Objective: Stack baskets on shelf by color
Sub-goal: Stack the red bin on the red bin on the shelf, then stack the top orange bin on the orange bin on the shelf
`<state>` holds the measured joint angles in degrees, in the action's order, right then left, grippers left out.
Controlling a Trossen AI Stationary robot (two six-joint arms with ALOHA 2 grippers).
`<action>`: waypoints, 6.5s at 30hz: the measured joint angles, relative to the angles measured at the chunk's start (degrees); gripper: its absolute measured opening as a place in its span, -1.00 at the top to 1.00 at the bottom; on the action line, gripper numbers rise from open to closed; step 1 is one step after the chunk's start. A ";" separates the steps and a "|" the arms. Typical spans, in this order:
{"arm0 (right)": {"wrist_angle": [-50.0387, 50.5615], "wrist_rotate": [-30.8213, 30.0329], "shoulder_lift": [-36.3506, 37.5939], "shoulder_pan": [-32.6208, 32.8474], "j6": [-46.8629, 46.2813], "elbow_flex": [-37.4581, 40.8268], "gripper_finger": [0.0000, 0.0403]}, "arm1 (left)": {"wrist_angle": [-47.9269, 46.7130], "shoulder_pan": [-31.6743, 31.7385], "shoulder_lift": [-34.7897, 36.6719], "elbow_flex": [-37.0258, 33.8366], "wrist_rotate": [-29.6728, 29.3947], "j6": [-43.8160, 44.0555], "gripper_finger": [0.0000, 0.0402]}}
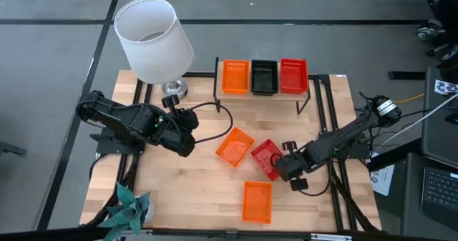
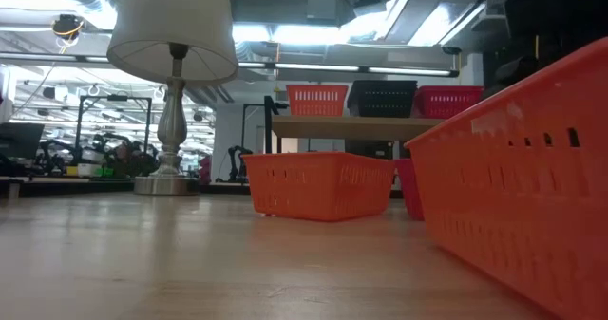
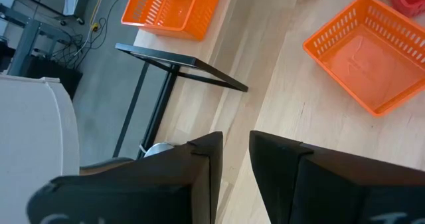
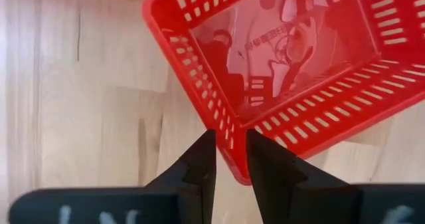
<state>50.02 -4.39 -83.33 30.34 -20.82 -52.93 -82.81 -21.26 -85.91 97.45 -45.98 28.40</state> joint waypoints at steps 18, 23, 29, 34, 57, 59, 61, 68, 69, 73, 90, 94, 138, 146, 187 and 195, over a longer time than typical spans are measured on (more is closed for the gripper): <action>-1.23 2.39 -3.69 0.73 1.62 -0.04 0.58 | 0.00 0.00 0.00 0.00 0.00 0.02 0.66; -1.23 2.99 -3.70 0.73 1.59 -0.04 0.58 | 0.00 0.00 0.00 0.00 0.00 0.02 0.66; -2.47 0.55 -4.28 0.71 1.65 -0.04 0.58 | 0.05 -0.01 0.00 0.00 0.00 0.07 0.66; -2.97 -0.59 -6.89 0.73 1.51 -0.02 0.58 | 0.53 0.00 0.00 0.00 0.00 0.06 0.66; 34.09 -20.91 -7.23 9.34 -10.48 -34.17 0.99 | 0.63 0.00 0.02 0.00 0.00 -0.02 0.66; 40.44 -27.93 -7.21 10.72 -14.51 -38.46 0.99 | 0.63 -0.01 0.02 0.00 0.00 -0.02 0.66; 39.16 -34.04 -5.88 11.29 -14.92 -40.13 0.99 | 0.63 0.00 0.02 0.00 0.00 -0.04 0.66; 39.87 -47.00 1.99 6.22 -9.90 -38.97 1.00 | 0.70 -0.02 0.02 0.00 0.00 -0.07 0.66; 39.98 -47.85 3.49 4.47 -9.28 -38.74 1.00 | 0.69 -0.02 0.02 0.00 0.01 -0.09 0.66; 39.95 -48.27 9.78 -3.36 -3.37 -37.66 1.00 | 0.65 -0.02 0.02 0.00 0.00 -0.10 0.66; 31.88 -34.92 17.68 -33.87 24.03 -37.68 1.00 | 0.76 -0.02 0.02 0.00 0.00 -0.17 0.66; 30.84 -30.82 14.48 -40.88 30.78 -37.68 1.00 | 0.81 -0.02 0.02 0.00 0.00 -0.16 0.66; 31.69 -5.63 10.47 -64.47 43.52 -37.66 1.00 | 0.87 0.00 0.02 0.00 0.00 -0.50 0.66; 33.48 -5.41 7.55 -64.47 46.73 -37.68 1.00 | 0.87 -0.02 0.02 0.00 -0.01 -0.57 0.66; 39.41 -6.04 1.01 -64.47 45.19 -37.68 0.50 | 1.06 -0.02 0.02 0.01 -0.02 -0.41 0.66; 40.00 -6.00 3.50 -63.85 42.68 -37.68 0.44 | 1.06 -0.02 0.02 0.00 0.00 0.02 0.66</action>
<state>90.02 -10.39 -79.83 -33.51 21.86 -90.61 -81.75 -21.27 -85.89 97.45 -45.98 28.42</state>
